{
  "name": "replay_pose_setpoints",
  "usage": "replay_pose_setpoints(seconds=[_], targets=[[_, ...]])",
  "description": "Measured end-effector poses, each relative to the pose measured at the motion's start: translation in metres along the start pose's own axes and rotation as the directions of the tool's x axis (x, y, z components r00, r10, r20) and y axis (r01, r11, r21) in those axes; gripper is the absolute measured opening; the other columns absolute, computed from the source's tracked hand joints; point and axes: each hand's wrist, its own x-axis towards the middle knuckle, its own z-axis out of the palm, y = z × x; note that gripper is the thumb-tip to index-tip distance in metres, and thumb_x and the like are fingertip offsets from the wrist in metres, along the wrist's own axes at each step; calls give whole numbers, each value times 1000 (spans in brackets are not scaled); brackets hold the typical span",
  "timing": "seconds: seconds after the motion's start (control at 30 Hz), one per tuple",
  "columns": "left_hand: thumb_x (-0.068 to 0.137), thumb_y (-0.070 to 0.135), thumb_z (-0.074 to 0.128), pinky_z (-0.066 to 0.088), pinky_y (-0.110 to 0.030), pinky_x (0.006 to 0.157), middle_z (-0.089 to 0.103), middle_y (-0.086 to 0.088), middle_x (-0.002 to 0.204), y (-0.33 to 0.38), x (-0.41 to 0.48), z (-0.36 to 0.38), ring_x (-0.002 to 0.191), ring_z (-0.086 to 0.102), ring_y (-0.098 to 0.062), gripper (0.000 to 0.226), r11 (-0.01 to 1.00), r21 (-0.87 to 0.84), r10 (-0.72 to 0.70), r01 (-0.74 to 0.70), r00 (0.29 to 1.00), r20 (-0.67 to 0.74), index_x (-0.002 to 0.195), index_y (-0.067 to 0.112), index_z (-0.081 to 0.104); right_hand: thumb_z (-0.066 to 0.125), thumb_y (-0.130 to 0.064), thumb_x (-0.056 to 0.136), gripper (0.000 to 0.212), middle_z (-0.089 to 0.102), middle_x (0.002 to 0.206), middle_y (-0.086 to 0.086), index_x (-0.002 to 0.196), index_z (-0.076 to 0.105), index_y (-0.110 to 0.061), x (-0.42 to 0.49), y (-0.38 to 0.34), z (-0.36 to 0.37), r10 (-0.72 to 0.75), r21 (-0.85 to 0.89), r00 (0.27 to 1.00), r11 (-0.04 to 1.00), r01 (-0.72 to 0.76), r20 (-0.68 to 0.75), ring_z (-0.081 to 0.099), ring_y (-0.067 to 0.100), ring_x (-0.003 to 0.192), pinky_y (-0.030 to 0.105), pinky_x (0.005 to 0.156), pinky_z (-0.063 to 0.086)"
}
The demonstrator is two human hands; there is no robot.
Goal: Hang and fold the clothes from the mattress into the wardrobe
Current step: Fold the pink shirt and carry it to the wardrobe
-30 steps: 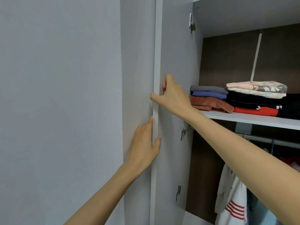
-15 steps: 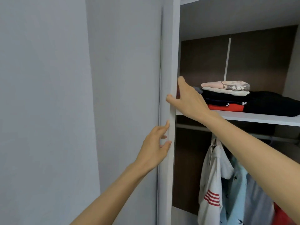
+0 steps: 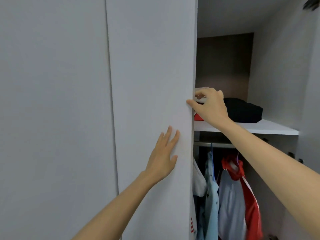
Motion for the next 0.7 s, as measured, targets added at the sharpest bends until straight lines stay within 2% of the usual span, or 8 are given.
replay_pose_setpoints(seconds=[0.1,0.17,0.23,0.33,0.43,0.57,0.63,0.7], targets=[[96,17,48,12,-16,107,-24,18,154,-8,26,36,145,-7,-12,82,998,50,37,-33,995,-94,144,45,-13,69,-45,82,30,64,101,-12,106,69,-28,22,36,9,31,43,999,999,-29,-32,50,14,108,35,85,40],[95,19,49,22,-14,102,-22,15,154,-12,42,51,143,-2,-15,83,994,98,51,-38,989,-135,144,44,-13,70,-46,79,29,66,104,-13,105,70,-31,36,53,16,41,77,999,996,-39,-14,54,14,107,45,92,45],[93,22,53,35,-22,101,-12,8,158,-18,57,64,139,6,-21,85,984,176,51,-25,988,-146,147,41,-10,70,-44,80,29,68,107,-11,106,72,-31,47,67,20,54,92,998,994,-55,12,56,13,104,50,92,47],[87,24,62,42,-38,98,5,-2,160,-24,76,76,129,20,-25,88,962,274,22,16,991,-135,150,35,1,70,-35,84,29,68,103,-8,112,71,-26,62,83,24,88,116,993,988,-97,84,57,6,84,47,90,51],[82,22,68,44,-41,95,16,-6,158,-29,88,85,124,24,-26,90,958,285,7,31,991,-131,150,31,10,69,-33,85,29,64,93,-11,113,70,-28,72,96,31,132,146,981,978,-152,141,58,11,88,50,96,46],[84,23,65,40,-42,99,10,-5,159,-33,99,94,127,22,-27,87,959,281,-8,40,993,-116,151,31,10,66,-37,87,28,60,89,-16,115,68,-33,80,106,42,189,109,974,973,-204,127,54,13,98,50,103,37],[90,26,56,32,-41,107,-2,-2,160,-32,103,96,132,14,-25,82,960,276,-31,55,995,-91,151,33,2,63,-37,89,29,61,93,-14,118,66,-33,82,108,45,205,91,971,972,-217,127,51,11,97,46,105,34],[94,29,49,25,-38,111,-13,1,159,-29,106,95,136,7,-24,79,961,265,-61,73,997,-54,150,35,-7,63,-33,90,30,64,96,-8,120,65,-28,83,107,48,211,113,967,967,-228,144,53,12,94,43,101,39]])
